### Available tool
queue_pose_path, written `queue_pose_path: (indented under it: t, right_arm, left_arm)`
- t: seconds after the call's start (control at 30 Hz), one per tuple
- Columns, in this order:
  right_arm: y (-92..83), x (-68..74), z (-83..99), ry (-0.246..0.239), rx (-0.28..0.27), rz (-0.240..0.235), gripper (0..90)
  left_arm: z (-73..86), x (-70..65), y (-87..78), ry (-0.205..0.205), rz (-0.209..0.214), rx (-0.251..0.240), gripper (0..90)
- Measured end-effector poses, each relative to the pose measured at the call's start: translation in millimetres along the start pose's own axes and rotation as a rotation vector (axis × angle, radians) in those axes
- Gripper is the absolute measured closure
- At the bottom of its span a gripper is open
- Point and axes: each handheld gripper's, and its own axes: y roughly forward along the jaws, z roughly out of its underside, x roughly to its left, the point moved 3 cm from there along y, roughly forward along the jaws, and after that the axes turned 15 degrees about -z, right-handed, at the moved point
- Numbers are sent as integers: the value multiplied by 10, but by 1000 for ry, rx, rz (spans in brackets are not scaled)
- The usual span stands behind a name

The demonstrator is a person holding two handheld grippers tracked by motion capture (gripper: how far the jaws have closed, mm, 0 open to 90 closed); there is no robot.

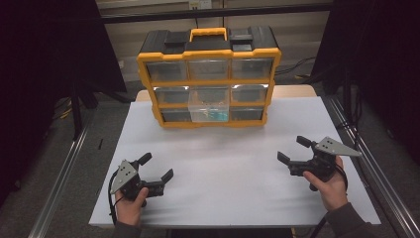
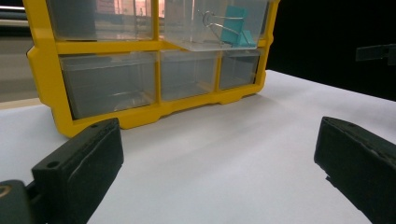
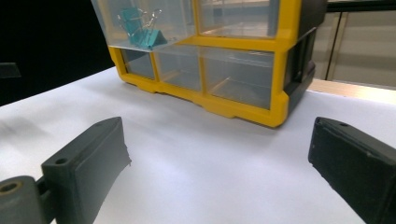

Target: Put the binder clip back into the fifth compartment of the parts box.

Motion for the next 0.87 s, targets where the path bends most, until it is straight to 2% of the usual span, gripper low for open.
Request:
queue_pose_path:
  t: [0.23,0.3,0.47,0.77,0.87]
  right_arm:
    - [-95,-21,83,4,4,20,41]
    - [-134,-27,118,14,3,29,41]
    - [-229,-26,221,2,23,41,42]
    - [-348,15,351,1,8,50,43]
    - [-350,19,374,2,6,52,37]
  left_arm:
    - [-3,4,-4,-2,7,-1,14]
    - [-6,-2,-2,-15,4,-7,14]
    - [-3,2,-2,-1,8,-3,14]
    - [-6,-1,-3,-16,2,-9,14]
    - [-6,11,1,-4,-10,-5,14]
